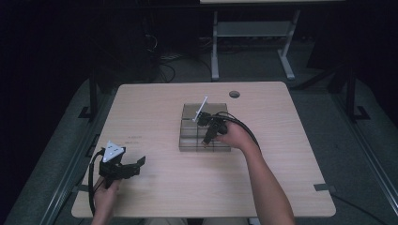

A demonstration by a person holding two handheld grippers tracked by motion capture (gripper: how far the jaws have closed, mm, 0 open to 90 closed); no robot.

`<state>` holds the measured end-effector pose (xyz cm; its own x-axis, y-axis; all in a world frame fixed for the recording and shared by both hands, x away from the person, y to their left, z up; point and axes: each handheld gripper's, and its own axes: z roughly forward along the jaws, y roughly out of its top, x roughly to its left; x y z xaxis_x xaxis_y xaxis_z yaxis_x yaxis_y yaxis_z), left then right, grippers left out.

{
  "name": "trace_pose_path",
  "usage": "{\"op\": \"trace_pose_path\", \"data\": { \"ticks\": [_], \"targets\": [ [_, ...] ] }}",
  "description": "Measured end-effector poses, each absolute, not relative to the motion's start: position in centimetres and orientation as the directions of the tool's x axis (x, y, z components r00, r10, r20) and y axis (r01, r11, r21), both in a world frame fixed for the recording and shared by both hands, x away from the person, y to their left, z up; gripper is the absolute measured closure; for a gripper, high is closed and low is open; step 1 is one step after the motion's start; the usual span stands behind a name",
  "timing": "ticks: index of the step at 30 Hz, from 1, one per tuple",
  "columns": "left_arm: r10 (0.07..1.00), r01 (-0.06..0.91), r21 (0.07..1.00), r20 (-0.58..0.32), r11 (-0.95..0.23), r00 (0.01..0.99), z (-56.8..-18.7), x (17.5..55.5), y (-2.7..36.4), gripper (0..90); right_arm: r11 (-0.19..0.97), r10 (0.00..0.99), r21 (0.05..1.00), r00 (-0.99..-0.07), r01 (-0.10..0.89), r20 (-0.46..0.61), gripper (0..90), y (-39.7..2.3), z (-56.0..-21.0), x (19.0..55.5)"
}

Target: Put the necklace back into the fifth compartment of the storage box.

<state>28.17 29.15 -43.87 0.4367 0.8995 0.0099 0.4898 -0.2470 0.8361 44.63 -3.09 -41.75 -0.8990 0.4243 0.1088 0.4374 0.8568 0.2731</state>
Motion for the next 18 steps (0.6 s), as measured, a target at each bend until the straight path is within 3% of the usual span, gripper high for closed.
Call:
{"op": "trace_pose_path", "data": {
  "ticks": [18],
  "targets": [
    [0.904,0.49,0.837,0.013,-0.244,0.428,-43.8,28.1,29.2,13.1,0.847,0.421,0.317,-0.903,0.426,0.09,74.6,-4.8,-39.8,43.4]
  ]
}}
